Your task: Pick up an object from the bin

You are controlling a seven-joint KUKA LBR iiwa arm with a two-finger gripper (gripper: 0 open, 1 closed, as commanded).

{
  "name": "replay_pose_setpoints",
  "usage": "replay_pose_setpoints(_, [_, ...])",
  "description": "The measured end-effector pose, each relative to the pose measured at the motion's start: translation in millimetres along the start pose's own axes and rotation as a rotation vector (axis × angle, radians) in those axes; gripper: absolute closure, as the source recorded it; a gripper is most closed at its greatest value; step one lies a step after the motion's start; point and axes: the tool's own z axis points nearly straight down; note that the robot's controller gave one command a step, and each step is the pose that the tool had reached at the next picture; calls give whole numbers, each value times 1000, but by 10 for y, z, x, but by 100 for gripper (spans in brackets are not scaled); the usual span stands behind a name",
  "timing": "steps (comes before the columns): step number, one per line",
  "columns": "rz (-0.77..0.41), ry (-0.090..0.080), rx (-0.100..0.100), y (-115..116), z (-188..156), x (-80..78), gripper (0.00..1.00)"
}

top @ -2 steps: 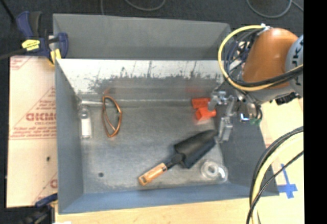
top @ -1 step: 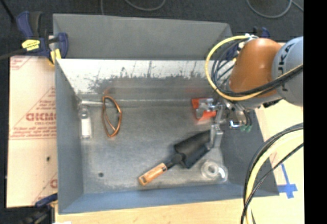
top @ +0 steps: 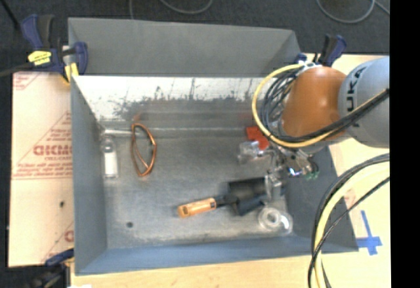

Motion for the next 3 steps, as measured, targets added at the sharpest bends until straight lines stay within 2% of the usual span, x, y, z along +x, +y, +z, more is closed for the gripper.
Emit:
replay_pose_setpoints(1, [-193,-3,0,424,51,-240,100])
replay_pose_setpoints(2, [-193,-3,1,423,51,-239,100])
replay_pose_setpoints(3, [-171,-7,3,295,-1421,-255,100])
